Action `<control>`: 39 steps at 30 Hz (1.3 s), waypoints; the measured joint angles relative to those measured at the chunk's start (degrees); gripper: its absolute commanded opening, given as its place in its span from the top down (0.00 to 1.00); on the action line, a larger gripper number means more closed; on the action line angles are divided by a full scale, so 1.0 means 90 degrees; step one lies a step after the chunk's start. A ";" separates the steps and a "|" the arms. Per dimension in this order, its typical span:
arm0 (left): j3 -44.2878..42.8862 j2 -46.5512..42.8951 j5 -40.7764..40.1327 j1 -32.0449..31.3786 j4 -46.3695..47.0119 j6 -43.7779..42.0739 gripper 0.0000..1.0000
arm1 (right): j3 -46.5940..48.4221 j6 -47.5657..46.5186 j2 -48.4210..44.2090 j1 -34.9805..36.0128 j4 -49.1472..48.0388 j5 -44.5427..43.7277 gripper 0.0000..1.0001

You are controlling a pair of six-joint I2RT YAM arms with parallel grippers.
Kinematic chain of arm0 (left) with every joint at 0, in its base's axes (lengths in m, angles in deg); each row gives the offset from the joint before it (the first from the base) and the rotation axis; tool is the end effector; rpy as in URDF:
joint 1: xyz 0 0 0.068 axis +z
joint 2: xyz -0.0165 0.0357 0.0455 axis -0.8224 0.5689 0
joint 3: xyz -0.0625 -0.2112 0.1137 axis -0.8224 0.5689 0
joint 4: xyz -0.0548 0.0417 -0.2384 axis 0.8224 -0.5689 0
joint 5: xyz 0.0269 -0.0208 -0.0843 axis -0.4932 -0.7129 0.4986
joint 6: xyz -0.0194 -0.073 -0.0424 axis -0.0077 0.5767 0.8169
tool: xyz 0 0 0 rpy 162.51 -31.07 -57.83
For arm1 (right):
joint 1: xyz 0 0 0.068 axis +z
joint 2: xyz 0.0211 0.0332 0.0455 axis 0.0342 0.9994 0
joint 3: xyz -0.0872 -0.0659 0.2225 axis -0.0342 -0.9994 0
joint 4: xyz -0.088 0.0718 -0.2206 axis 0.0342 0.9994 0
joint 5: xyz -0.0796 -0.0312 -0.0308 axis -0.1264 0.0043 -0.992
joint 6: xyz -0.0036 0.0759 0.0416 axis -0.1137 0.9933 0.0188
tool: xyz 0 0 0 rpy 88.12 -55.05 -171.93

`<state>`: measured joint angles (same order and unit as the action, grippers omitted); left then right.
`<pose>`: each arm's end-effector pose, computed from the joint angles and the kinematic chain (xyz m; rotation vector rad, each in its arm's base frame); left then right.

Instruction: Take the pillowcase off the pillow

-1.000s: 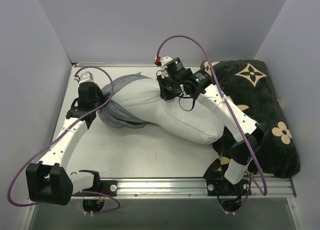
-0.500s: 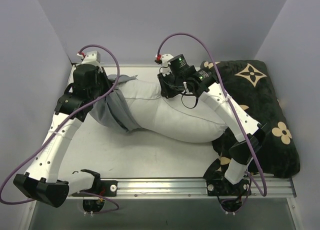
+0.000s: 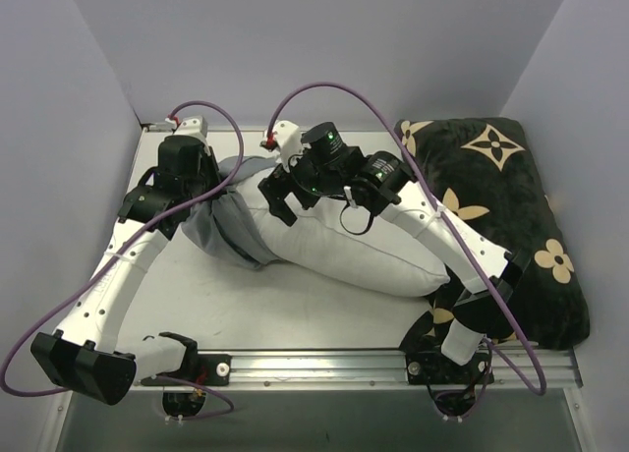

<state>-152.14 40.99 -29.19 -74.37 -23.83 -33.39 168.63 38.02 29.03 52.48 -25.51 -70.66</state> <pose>0.2724 -0.0804 0.3450 -0.1781 2.1337 -0.2546 0.2457 0.3206 0.4024 -1.0384 1.7322 0.7091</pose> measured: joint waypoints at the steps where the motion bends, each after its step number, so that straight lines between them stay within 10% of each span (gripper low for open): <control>1: -0.0002 0.0002 0.0002 0.0000 0.0005 0.0000 1.00 | 0.0000 -0.0114 -0.0007 0.0097 0.0002 -0.0015 0.00; 16: -0.0002 0.0007 0.0051 0.0002 0.0017 0.0024 1.00 | -0.0653 -0.0991 0.0760 0.0525 0.0095 -0.1183 0.02; 18: -0.0002 0.0007 0.0063 0.0002 0.0005 0.0032 1.00 | -0.0685 -0.1037 0.0923 0.0554 0.0083 -0.1270 0.20; 19: -0.0002 0.0007 0.0075 0.0002 -0.0002 0.0032 1.00 | -0.0685 -0.1049 0.0974 0.0563 0.0075 -0.1309 0.72; 20: -0.0002 0.0007 0.0083 0.0002 -0.0005 0.0034 1.00 | -0.0678 -0.1069 0.1010 0.0563 0.0058 -0.1355 0.99; 22: -0.0015 0.0007 0.0109 0.0002 -0.0002 0.0051 1.00 | -0.0629 -0.0969 0.1066 0.0559 0.0041 -0.1498 1.00; 23: -0.0017 0.0007 0.0121 0.0002 0.0007 0.0044 0.95 | -0.0585 -0.0894 0.1093 0.0549 0.0049 -0.1549 1.00; 26: -0.0017 0.0005 0.0146 0.0002 0.0032 -0.0068 0.28 | -0.0466 -0.0644 0.1120 0.0466 0.0109 -0.1489 1.00; 28: -0.0012 -0.0036 0.0238 0.0000 0.0114 -0.0058 0.07 | -0.0325 -0.0367 0.1115 0.0325 0.0165 -0.1302 1.00; 39: 0.0238 -0.1433 -0.0090 -0.0840 0.0806 -0.0146 0.02 | 0.1066 0.0639 0.1168 -0.0374 0.1056 -0.1032 1.00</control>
<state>-149.99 28.10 -29.99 -81.94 -16.58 -34.70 178.23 43.77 39.54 49.11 -16.00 -79.95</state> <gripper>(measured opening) 0.974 0.126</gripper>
